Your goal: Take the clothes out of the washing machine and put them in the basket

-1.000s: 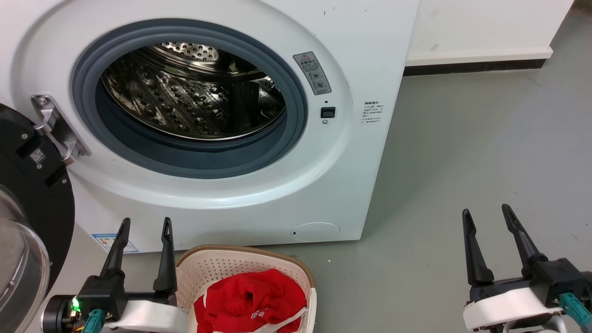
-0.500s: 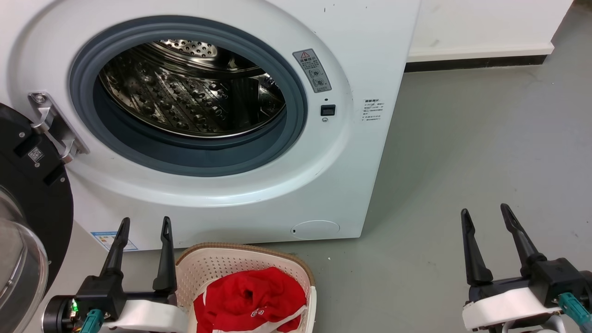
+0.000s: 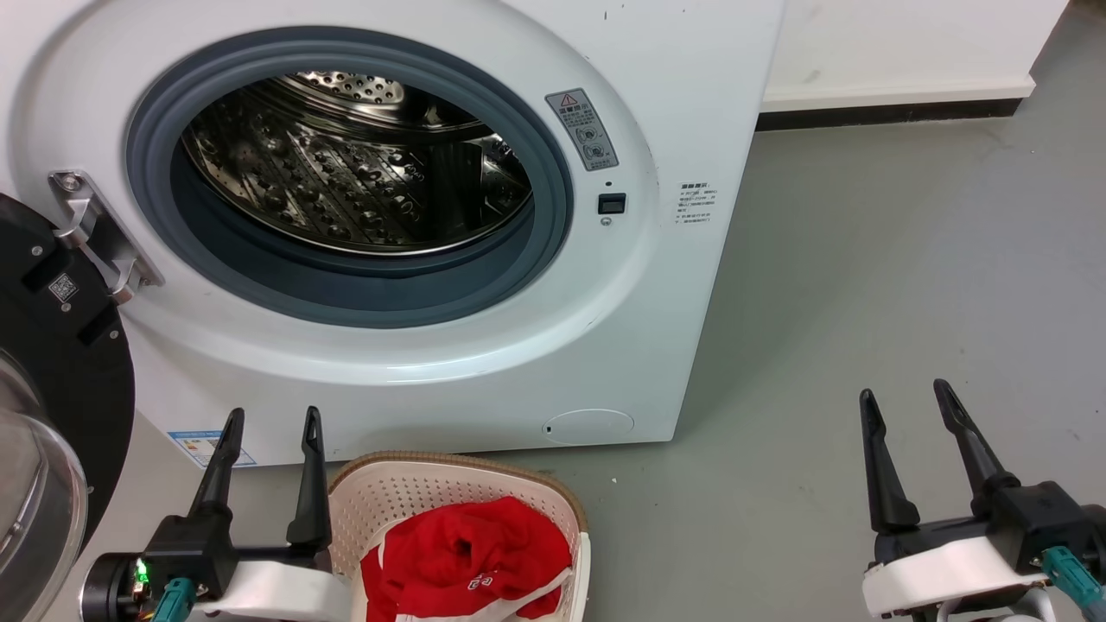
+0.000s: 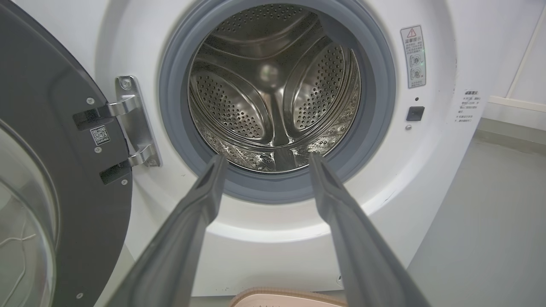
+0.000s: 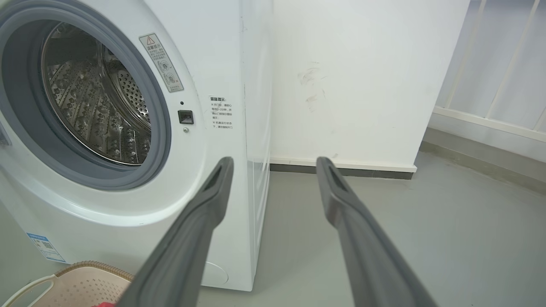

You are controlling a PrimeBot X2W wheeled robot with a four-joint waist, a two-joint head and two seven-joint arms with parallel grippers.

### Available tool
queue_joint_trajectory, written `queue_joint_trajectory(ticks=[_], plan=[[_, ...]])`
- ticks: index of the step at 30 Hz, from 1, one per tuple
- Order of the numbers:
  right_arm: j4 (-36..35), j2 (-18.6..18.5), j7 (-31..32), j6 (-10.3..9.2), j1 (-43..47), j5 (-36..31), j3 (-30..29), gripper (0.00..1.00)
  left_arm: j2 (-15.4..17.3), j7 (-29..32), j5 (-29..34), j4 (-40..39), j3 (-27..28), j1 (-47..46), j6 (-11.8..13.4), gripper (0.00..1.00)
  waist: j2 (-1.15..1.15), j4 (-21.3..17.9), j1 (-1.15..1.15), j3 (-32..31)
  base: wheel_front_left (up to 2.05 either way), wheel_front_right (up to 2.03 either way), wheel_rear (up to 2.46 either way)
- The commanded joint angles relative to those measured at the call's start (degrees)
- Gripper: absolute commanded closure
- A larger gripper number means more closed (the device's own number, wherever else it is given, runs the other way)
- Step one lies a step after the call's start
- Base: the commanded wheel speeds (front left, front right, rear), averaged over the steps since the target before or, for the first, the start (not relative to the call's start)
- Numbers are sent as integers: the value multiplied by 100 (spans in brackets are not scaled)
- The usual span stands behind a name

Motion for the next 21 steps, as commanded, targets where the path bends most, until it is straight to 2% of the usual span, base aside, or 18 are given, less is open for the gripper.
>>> queue_joint_trajectory(ticks=[1,2,6,21], plan=[[0,5,-11,-6,-35,4,-2,0,-9,-15,-1,9,2,-10,-37,0,0,-4,0,-3,0,0,0],[2,0,0,0,0,1,1,100,-7,0,-7,6,1,0,-22,100,0,-4,0,-3,0,0,0],[173,2,8,1,69,32,20,100,-44,42,-65,225,9,33,-40,100,0,-5,0,-5,0,0,0],[352,-109,319,0,-90,1978,55,100,-44,477,-1824,437,44,-157,-81,100,0,13,0,-48,0,0,0]])
